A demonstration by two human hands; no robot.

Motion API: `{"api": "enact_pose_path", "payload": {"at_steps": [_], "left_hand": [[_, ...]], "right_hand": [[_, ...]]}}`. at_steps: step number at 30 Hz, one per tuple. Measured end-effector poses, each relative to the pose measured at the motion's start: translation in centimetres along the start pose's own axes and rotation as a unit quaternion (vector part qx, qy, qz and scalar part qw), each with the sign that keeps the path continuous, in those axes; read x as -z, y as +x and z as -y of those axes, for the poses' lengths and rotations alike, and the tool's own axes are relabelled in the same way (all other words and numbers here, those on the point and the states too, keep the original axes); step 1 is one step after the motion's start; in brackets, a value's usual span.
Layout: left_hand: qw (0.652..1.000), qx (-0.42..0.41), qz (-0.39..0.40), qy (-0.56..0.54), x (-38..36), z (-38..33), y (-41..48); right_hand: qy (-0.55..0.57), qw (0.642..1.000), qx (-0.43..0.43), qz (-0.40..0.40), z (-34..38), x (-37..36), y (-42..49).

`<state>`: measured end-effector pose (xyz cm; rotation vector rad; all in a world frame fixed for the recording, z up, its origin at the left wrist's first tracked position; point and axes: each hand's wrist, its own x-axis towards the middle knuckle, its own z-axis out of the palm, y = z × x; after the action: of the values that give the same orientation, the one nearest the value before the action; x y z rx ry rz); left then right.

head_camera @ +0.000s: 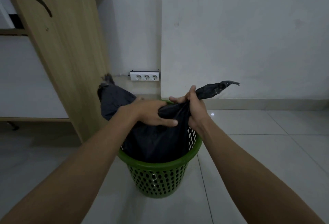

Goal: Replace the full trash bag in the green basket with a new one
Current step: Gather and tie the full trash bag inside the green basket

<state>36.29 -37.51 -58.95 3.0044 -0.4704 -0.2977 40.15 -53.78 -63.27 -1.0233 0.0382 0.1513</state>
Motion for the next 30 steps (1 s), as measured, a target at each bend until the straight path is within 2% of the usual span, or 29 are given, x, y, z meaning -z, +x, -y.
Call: {"api": "enact_pose_path", "payload": {"at_steps": [3,8,10,12,17,20,22,25,27,29,30], "left_hand": [[0.998,0.037,0.032,0.047,-0.1,3.7,-2.2],[0.992,0.018,0.075,-0.102,-0.5,8.3,-5.4],[0.99,0.008,0.053,-0.131,-0.7,9.6,-6.2],[0.986,0.038,0.017,-0.164,-0.2,10.2,-7.1],[0.956,0.08,0.001,-0.281,0.9,11.0,-8.3],[0.928,0.097,-0.009,-0.36,0.9,11.8,-8.8],[0.896,0.12,-0.017,-0.428,0.3,12.1,-8.7],[0.825,0.156,-0.059,-0.541,-1.2,11.6,-8.2],[0.743,0.157,-0.11,-0.641,-1.7,10.9,-7.6],[0.639,0.135,-0.159,-0.741,-1.4,9.3,-7.1],[0.6,0.135,-0.174,-0.769,-0.9,8.6,-6.8]], "right_hand": [[0.044,0.997,-0.007,-0.062,-0.1,0.3,0.9],[0.009,0.993,-0.023,-0.115,-0.1,0.2,1.8],[-0.022,0.992,-0.027,-0.125,-0.2,-0.1,2.0],[-0.049,0.99,-0.026,-0.131,-0.1,-0.3,2.1],[-0.079,0.986,-0.036,-0.141,0.1,-0.4,2.0],[-0.049,0.989,-0.041,-0.131,0.3,-0.1,2.1],[-0.02,0.994,-0.018,-0.109,0.5,-0.1,2.0],[-0.063,0.992,0.023,-0.103,0.4,-0.5,2.2],[-0.132,0.985,0.014,-0.112,0.3,-0.9,2.3],[-0.256,0.961,0.026,-0.102,0.2,-1.4,2.2],[-0.308,0.947,0.041,-0.081,0.1,-1.6,1.9]]}}
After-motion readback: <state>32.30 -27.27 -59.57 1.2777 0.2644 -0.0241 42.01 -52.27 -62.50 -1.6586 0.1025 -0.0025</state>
